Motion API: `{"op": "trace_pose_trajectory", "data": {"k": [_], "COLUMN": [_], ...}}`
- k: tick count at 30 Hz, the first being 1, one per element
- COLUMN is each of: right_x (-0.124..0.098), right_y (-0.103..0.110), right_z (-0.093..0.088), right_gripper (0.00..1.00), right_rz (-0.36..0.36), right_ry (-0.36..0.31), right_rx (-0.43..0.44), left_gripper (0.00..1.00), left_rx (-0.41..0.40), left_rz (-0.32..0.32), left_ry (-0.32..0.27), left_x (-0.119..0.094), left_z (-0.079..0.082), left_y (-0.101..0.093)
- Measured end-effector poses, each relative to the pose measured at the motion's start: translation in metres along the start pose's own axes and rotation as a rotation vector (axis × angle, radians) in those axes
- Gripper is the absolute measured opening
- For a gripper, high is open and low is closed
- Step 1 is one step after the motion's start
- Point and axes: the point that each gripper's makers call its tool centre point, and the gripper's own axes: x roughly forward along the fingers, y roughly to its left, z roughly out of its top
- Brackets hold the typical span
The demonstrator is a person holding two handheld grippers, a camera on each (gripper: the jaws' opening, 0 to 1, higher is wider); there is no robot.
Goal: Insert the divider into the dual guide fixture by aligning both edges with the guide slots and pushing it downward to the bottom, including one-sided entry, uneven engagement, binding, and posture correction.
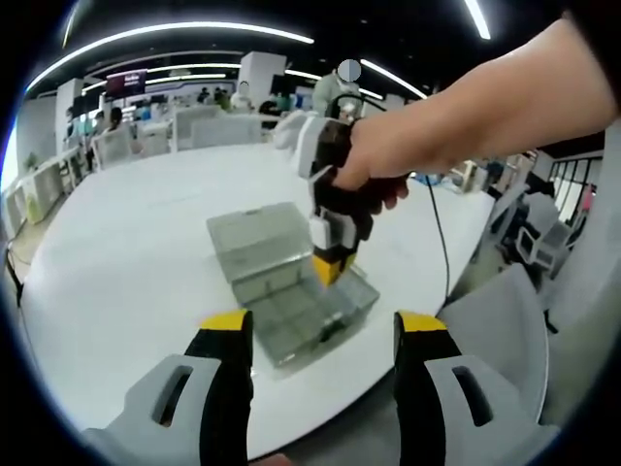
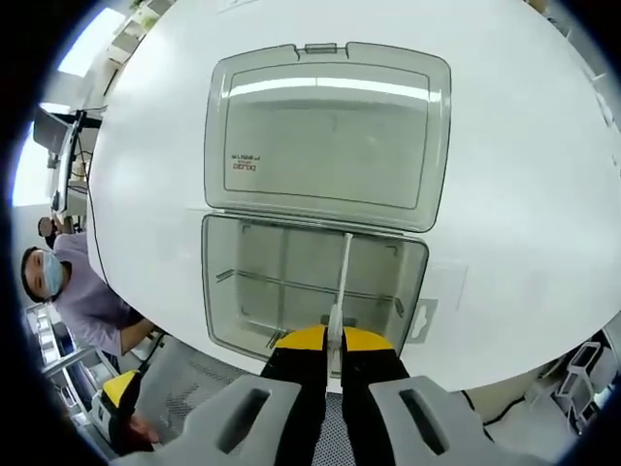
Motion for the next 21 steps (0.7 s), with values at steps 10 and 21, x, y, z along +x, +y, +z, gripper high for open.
{"op": "trace_pose_trajectory", "data": {"k": [10, 21], "right_x": [0.006, 0.012], "right_y": [-0.001, -0.001], "right_z": [-0.001, 0.0], "right_gripper": [0.0, 0.0], "right_rz": [-0.007, -0.008], "right_ry": [-0.013, -0.025], "right_rx": [-0.005, -0.008], "left_gripper": [0.57, 0.57], "left_rx": [-0.003, -0.004], "left_rz": [0.003, 0.003], "left_ry": [0.002, 0.002], "left_x": [-0.001, -0.001], "left_z": [-0.002, -0.002], "left_y": [0.0, 0.0]}}
